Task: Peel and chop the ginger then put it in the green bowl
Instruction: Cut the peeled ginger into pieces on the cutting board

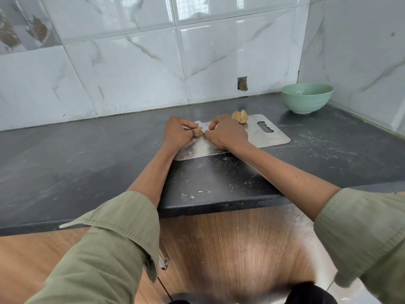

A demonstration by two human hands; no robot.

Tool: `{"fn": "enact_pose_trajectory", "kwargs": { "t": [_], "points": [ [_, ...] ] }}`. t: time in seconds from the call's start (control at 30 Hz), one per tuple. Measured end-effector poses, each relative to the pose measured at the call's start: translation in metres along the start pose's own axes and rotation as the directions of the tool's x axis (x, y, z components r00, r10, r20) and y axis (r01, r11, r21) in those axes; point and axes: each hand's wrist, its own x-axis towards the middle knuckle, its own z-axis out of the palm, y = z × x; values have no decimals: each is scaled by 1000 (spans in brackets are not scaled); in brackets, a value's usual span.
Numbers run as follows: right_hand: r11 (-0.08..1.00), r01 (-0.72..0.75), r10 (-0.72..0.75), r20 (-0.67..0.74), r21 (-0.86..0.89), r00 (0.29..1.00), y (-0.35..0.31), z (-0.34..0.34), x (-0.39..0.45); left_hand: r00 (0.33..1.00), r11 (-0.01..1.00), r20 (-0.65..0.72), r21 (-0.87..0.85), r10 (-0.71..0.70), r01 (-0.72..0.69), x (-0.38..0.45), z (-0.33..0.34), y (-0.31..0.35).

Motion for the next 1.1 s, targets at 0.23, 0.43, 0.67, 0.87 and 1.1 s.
{"fn": "enact_pose_trajectory", "kwargs": {
  "t": [0.23,0.43,0.67,0.87,1.1],
  "points": [
    [997,41,-42,-11,-61,999,-1,3,-5,996,994,-45,84,75,-72,-1,1,1],
    [991,73,-75,-17,-113,997,-5,6,-4,993,989,-29,95,113,-110,1,0,-2],
    [994,67,-68,-1,-87,998,-1,9,-4,992,988,-38,100,119,-115,1,2,-3],
    [993,73,-74,2,-95,997,-5,11,-3,989,977,-14,155,148,-144,-1,2,-1],
    [992,76,-76,4,-101,997,-2,11,-5,987,976,-21,156,160,-155,0,4,-3]
  ]
}}
